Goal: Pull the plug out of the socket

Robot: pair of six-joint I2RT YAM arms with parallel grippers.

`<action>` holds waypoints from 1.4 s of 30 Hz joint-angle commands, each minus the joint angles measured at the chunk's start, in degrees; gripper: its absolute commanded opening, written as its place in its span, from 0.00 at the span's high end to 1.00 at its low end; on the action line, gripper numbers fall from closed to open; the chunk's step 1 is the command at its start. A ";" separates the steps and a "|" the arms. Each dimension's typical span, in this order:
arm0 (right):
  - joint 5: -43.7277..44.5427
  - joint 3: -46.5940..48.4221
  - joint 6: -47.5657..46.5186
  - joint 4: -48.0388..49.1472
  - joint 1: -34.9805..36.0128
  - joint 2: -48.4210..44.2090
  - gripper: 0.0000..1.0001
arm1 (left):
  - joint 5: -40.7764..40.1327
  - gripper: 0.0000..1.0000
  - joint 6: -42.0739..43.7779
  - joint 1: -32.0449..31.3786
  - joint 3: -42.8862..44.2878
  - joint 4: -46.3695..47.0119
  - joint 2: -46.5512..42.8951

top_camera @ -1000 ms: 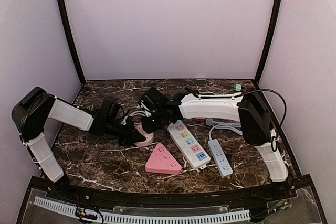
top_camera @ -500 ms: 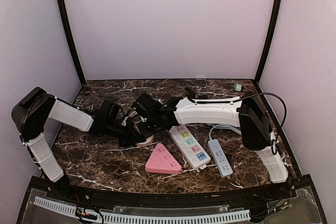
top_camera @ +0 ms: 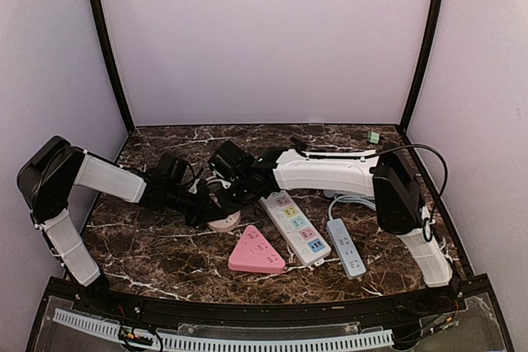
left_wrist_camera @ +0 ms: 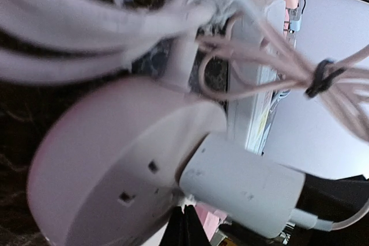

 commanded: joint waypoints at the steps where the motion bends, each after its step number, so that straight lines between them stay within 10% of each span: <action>1: -2.68 1.89 1.54 0.81 -0.07 -0.49 1.00 | -1.19 0.99 0.99 0.99 -0.02 0.53 0.92; 27: 0.08 -0.32 -4.35 4.40 1.47 -3.54 1.00 | -12.48 0.99 3.66 0.92 -3.89 -13.63 9.99; 35: -15.87 -4.68 1.55 6.94 -5.70 -6.75 1.00 | -13.44 0.99 3.69 0.91 -4.40 -14.17 10.08; 42: -6.51 -2.06 -0.97 4.64 -1.70 -6.92 1.00 | -14.16 0.99 3.28 0.96 -4.50 -14.72 10.13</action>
